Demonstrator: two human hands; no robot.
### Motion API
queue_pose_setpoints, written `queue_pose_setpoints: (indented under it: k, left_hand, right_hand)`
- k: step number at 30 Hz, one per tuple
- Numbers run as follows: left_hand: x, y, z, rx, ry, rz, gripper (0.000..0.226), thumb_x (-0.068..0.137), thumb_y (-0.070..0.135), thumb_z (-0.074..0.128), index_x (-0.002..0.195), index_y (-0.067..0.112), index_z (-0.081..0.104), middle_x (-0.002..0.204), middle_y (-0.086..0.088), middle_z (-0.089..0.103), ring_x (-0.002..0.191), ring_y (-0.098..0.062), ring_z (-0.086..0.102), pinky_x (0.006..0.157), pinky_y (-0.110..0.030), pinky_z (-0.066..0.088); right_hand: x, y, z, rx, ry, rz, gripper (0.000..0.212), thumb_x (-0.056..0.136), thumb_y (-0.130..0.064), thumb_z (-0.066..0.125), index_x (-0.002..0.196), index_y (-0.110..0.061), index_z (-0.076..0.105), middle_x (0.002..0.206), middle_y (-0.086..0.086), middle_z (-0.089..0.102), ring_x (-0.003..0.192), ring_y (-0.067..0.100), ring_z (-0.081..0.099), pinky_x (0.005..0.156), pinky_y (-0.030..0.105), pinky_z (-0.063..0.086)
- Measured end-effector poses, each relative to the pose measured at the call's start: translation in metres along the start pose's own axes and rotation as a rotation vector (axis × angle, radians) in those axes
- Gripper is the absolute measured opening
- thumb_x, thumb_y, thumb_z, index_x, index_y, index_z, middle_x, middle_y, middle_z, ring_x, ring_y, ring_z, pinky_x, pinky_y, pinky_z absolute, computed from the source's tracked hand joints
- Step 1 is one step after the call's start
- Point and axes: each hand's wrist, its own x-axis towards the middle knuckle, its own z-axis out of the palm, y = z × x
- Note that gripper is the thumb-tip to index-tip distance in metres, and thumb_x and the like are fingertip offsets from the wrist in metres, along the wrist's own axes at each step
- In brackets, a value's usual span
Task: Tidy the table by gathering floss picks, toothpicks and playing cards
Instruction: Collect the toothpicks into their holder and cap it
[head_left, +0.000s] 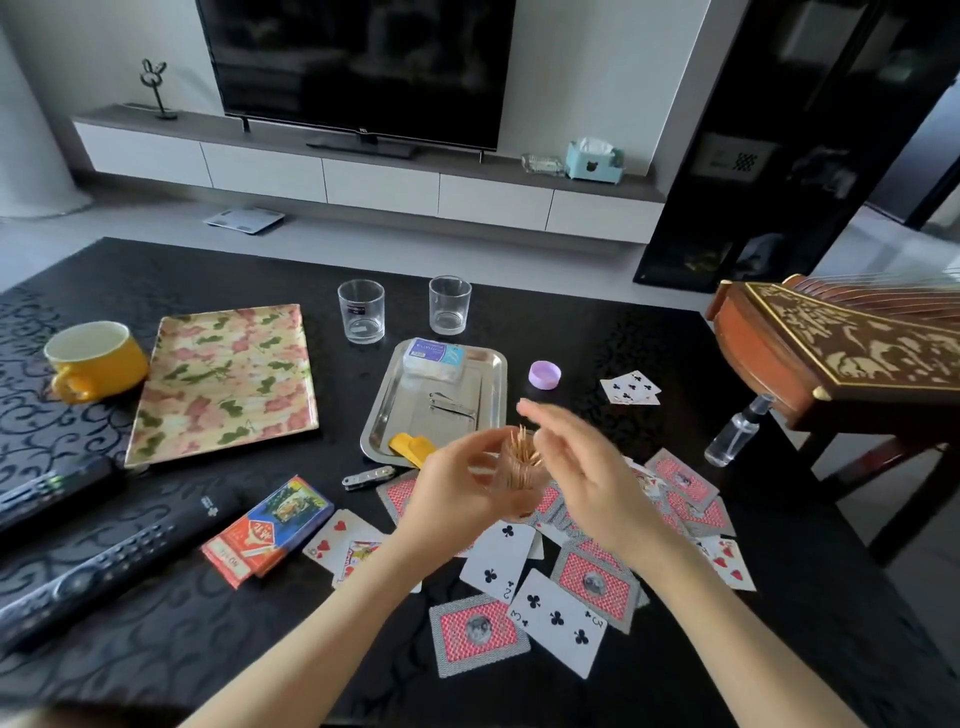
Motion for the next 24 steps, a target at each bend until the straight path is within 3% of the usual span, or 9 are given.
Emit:
queue_pose_setpoints:
  k: [2, 5, 7, 11, 12, 14, 17, 21, 24]
  left_hand:
    - [-0.006, 0.004, 0.0, 0.023, -0.016, 0.006, 0.059, 0.062, 0.025, 0.085, 0.117, 0.025, 0.062, 0.094, 0.014, 0.069, 0.09, -0.003, 0.063, 0.079, -0.018, 0.053]
    - [-0.014, 0.006, -0.004, 0.06, -0.008, -0.001, 0.061, 0.059, 0.028, 0.086, 0.117, 0.029, 0.063, 0.096, 0.015, 0.068, 0.091, -0.001, 0.062, 0.082, -0.027, 0.055]
    - [-0.015, 0.008, -0.008, 0.078, -0.001, 0.008, 0.059, 0.059, 0.028, 0.085, 0.114, 0.029, 0.064, 0.094, 0.017, 0.068, 0.089, 0.0, 0.062, 0.081, -0.03, 0.056]
    - [-0.016, 0.013, -0.012, 0.109, 0.009, 0.007, 0.058, 0.06, 0.031, 0.084, 0.115, 0.028, 0.063, 0.093, 0.02, 0.067, 0.088, 0.0, 0.062, 0.08, -0.032, 0.056]
    - [-0.017, 0.014, -0.012, 0.111, 0.015, 0.001, 0.059, 0.061, 0.031, 0.084, 0.116, 0.028, 0.063, 0.093, 0.02, 0.067, 0.088, 0.0, 0.062, 0.081, -0.032, 0.056]
    - [-0.016, 0.015, -0.012, 0.11, 0.013, -0.005, 0.061, 0.061, 0.031, 0.085, 0.117, 0.027, 0.062, 0.093, 0.02, 0.067, 0.088, 0.0, 0.062, 0.081, -0.031, 0.056]
    - [-0.016, 0.017, -0.011, 0.1, -0.002, -0.009, 0.06, 0.06, 0.031, 0.085, 0.115, 0.027, 0.064, 0.093, 0.017, 0.068, 0.089, -0.002, 0.063, 0.081, -0.033, 0.056]
    - [-0.015, 0.02, -0.012, 0.103, 0.001, -0.004, 0.054, 0.059, 0.031, 0.085, 0.109, 0.031, 0.064, 0.091, 0.018, 0.067, 0.088, -0.002, 0.062, 0.079, -0.035, 0.056]
    - [-0.014, 0.024, -0.013, 0.1, 0.016, 0.001, 0.045, 0.059, 0.027, 0.084, 0.098, 0.036, 0.063, 0.083, 0.022, 0.065, 0.086, -0.003, 0.062, 0.078, -0.036, 0.056]
  right_hand:
    - [-0.003, -0.003, 0.007, 0.024, -0.043, 0.04, 0.043, 0.099, -0.034, 0.033, 0.14, -0.024, 0.042, 0.137, -0.019, 0.045, 0.124, -0.013, 0.037, 0.102, 0.004, 0.028]
    - [-0.005, -0.005, 0.009, 0.076, 0.038, 0.077, 0.04, 0.102, -0.021, 0.033, 0.142, -0.023, 0.038, 0.136, -0.021, 0.045, 0.12, -0.019, 0.038, 0.1, 0.003, 0.031]
    - [-0.01, -0.008, 0.011, 0.112, 0.008, 0.079, 0.041, 0.102, -0.023, 0.033, 0.143, -0.026, 0.036, 0.135, -0.023, 0.045, 0.117, -0.024, 0.036, 0.097, 0.0, 0.028]
    - [-0.02, -0.015, 0.012, 0.125, -0.027, 0.029, 0.039, 0.1, -0.036, 0.026, 0.138, -0.042, 0.029, 0.135, -0.036, 0.038, 0.127, -0.027, 0.014, 0.116, 0.018, 0.008]
    - [-0.021, -0.018, 0.01, 0.138, -0.011, -0.007, 0.038, 0.1, -0.034, 0.027, 0.137, -0.043, 0.029, 0.134, -0.036, 0.04, 0.128, -0.026, 0.016, 0.117, 0.022, 0.008]
    - [-0.02, -0.02, 0.008, 0.219, 0.038, -0.072, 0.039, 0.102, -0.024, 0.031, 0.138, -0.039, 0.032, 0.136, -0.025, 0.047, 0.131, -0.01, 0.034, 0.116, 0.024, 0.021]
    - [-0.017, -0.02, 0.007, 0.17, 0.128, -0.148, 0.049, 0.101, -0.007, 0.033, 0.142, -0.033, 0.025, 0.139, -0.018, 0.044, 0.118, -0.001, 0.055, 0.104, 0.018, 0.039]
    - [-0.014, -0.02, 0.003, -0.061, 0.139, -0.233, 0.062, 0.098, -0.004, 0.036, 0.145, -0.039, 0.011, 0.142, -0.022, 0.034, 0.117, -0.003, 0.055, 0.095, 0.014, 0.043]
    - [-0.011, -0.023, 0.002, -0.207, 0.077, -0.236, 0.055, 0.097, -0.007, 0.038, 0.146, -0.028, 0.023, 0.136, -0.015, 0.045, 0.124, 0.003, 0.049, 0.104, 0.022, 0.04]
